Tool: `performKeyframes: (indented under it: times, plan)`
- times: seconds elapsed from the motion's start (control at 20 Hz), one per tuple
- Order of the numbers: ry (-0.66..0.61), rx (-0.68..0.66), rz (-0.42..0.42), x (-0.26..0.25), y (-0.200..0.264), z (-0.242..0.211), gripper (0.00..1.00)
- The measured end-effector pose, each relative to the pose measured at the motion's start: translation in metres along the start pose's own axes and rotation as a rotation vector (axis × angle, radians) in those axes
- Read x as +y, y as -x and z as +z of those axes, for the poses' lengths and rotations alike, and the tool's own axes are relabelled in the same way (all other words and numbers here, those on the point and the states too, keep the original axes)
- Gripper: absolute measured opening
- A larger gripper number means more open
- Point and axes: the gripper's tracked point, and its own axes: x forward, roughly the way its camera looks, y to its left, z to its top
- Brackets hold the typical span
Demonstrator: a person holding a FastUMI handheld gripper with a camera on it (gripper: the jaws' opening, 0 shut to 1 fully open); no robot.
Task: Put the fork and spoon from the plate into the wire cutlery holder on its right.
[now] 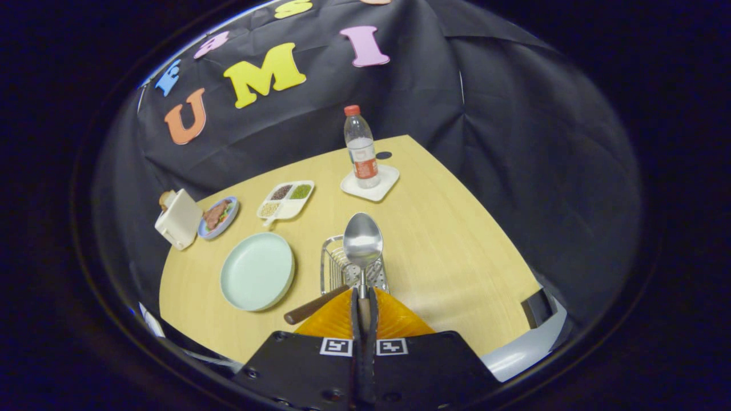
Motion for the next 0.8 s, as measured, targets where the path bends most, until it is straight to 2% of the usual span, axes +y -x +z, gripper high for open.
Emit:
performKeyframes:
  times: [0.3, 0.4, 0.45, 0.5, 0.55, 0.6, 0.65, 0.8]
  plan:
    - [0.014, -0.013, 0.005, 0.007, -0.004, 0.006, 0.04]
    - [0.015, -0.046, 0.000, 0.008, -0.001, 0.017, 0.09]
    - [0.015, -0.071, 0.014, 0.012, 0.004, 0.023, 0.07]
    - [0.018, -0.094, 0.018, 0.013, 0.004, 0.029, 0.12]
    - [0.019, -0.113, 0.019, 0.015, 0.010, 0.032, 0.24]
    - [0.019, -0.133, 0.020, 0.016, 0.012, 0.037, 0.27]
    - [0.021, -0.152, 0.024, 0.019, 0.016, 0.040, 0.36]
    - [0.041, -0.208, 0.030, 0.027, 0.027, 0.045, 0.38]
